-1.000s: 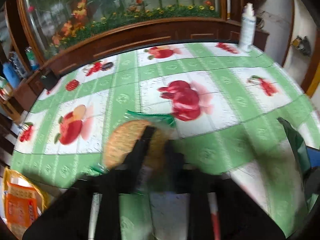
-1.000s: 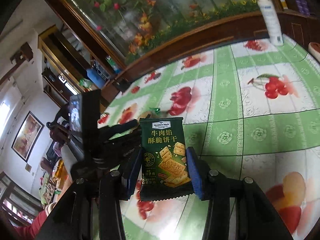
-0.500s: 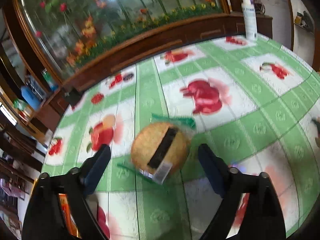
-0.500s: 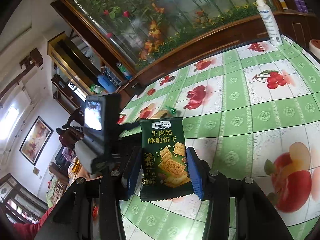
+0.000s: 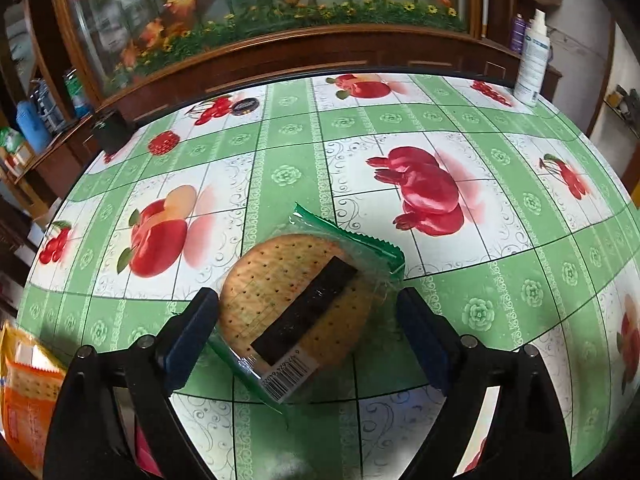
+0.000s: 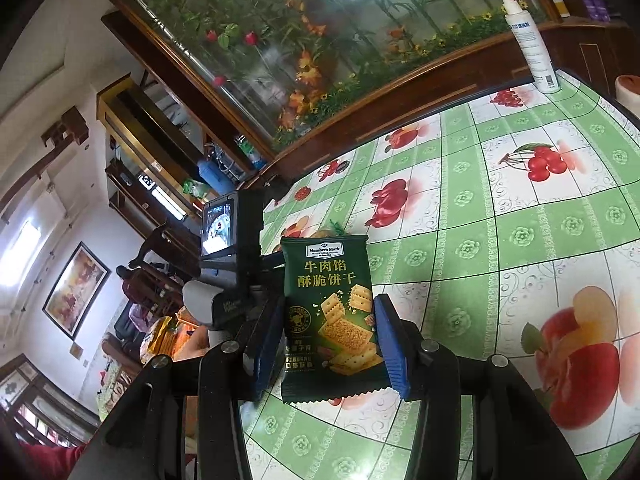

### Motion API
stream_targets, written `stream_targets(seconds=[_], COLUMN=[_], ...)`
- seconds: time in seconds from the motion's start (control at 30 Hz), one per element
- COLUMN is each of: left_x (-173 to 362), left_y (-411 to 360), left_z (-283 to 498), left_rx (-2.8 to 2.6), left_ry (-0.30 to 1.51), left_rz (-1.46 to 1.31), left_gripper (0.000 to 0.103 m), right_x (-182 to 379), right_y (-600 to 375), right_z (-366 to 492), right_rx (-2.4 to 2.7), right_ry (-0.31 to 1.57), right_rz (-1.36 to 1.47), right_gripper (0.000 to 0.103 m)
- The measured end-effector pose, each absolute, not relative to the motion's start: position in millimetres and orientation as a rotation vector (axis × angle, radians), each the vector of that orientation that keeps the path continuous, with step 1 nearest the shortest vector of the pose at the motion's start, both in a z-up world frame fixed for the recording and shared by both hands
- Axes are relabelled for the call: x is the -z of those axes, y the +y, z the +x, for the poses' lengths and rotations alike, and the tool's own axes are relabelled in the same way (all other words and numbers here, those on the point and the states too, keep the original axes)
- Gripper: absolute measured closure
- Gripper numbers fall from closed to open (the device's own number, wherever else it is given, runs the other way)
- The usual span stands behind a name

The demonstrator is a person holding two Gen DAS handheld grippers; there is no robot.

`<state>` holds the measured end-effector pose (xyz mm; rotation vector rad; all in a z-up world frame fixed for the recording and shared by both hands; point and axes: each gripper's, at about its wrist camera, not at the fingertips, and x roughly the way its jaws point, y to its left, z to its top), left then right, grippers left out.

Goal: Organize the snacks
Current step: 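Lift and carry both held packs over the yellow-rimmed tray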

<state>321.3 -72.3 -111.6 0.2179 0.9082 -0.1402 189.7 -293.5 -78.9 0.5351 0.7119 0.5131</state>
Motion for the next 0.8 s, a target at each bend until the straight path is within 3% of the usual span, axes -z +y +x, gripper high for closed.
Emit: stream_targets(seconds=[0.5, 0.57, 0.63, 0.8], left_x=[109, 108, 110, 111], left_y=[-93, -93, -92, -81], left_z=[333, 336, 340, 355], left_rx=[0.164, 0.161, 0.181, 0.228], left_ry=[0.791, 0.783, 0.794, 0.878], left_rz=[0.461, 0.463, 0.458, 0.329], left_gripper=[0.013, 0.013, 0.013, 0.012], right_x=[88, 93, 100, 121], right_y=[-282, -266, -249, -204], right_z=[196, 197, 197, 195], right_rx=[-0.493, -0.488, -0.485, -0.346], right_ry=[0.778, 0.826, 0.880, 0.960], right_rz=[0.468, 0.385, 0.289, -0.095], right_gripper=[0.052, 0.033, 0.020, 0.017])
